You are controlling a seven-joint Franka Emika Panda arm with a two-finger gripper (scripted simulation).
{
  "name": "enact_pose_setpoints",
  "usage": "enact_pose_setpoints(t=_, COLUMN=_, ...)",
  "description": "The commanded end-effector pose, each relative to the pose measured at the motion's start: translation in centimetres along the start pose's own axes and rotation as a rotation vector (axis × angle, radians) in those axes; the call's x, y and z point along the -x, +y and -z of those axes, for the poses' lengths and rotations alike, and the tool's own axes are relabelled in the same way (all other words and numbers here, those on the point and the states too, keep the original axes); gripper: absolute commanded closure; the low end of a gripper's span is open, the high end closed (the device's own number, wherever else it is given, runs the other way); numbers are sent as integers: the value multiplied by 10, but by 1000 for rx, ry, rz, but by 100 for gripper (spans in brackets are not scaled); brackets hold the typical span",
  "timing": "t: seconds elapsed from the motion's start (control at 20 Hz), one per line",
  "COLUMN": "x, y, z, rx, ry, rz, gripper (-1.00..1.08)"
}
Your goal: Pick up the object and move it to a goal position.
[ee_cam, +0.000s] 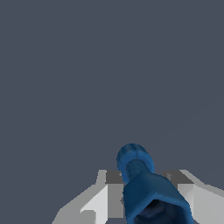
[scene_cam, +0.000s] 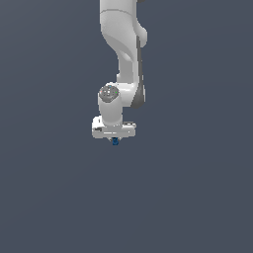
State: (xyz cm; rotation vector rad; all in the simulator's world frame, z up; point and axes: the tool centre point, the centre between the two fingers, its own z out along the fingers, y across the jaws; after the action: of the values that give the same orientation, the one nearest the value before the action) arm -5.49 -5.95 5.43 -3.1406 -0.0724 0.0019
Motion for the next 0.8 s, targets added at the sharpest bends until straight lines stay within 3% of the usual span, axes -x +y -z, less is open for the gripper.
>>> enact_pose_setpoints(t=0.0, x=-5, y=0, z=10, rx=0, ry=1, rz=0, gripper=108)
enact_pose_setpoints(t=0.75, x=-47, y=-2, z=96, rx=0, ry=1, rz=0, gripper=108)
